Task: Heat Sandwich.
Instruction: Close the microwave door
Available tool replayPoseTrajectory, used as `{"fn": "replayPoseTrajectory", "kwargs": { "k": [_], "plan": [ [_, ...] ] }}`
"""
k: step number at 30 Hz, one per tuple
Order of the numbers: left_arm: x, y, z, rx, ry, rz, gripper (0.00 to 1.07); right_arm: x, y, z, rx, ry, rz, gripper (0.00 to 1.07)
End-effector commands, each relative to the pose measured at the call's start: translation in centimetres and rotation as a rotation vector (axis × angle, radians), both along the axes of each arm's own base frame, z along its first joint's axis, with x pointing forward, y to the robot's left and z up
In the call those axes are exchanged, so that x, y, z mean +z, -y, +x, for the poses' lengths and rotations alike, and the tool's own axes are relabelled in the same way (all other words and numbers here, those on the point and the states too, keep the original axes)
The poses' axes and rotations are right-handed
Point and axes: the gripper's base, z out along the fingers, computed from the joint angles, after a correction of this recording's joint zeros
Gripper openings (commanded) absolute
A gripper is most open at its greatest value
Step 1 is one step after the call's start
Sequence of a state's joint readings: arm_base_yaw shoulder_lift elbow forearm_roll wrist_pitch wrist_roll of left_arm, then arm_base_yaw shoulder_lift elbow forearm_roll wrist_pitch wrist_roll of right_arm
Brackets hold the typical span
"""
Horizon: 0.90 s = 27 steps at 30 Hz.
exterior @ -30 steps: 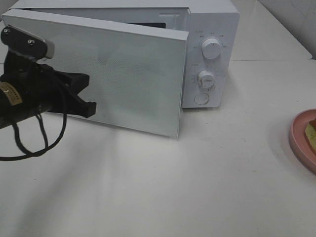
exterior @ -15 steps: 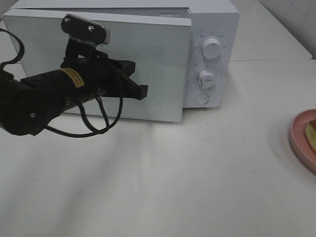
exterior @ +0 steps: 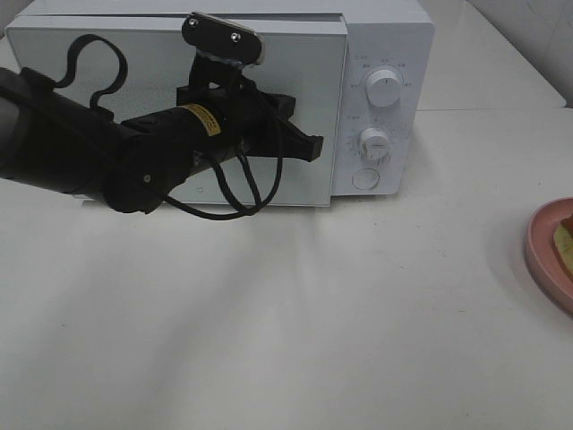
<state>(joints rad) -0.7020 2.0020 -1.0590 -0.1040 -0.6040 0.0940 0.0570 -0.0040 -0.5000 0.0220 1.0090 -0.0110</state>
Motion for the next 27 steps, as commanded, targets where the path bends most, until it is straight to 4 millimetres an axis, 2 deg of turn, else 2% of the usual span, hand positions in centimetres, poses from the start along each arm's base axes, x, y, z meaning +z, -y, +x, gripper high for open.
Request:
{"fn": "replayPoseTrajectory", "kwargs": {
  "k": [1,8,14,27],
  "plan": [
    [0.3,1.0,1.2,0.011,0.014,-0.028,0.00,0.0,0.0,-0.3,-0.014,0.033,0.009,0.76],
    [0.0,1.7,2.7,0.022,0.026,-0.042,0.00,0.0,0.0,-0.3,-0.014,0.033,0.009,0.76],
    [0.5,1.0,4.8,0.076,0.019,-0.062,0.00,0.0,0.0,-0.3,-0.014,0.033,0.009,0.76],
    [0.3,0.8,4.8,0.073,0.009,-0.048,0.00,0.0,0.0,-0.3,-0.014,0.033,0.009,0.76]
  ]
}}
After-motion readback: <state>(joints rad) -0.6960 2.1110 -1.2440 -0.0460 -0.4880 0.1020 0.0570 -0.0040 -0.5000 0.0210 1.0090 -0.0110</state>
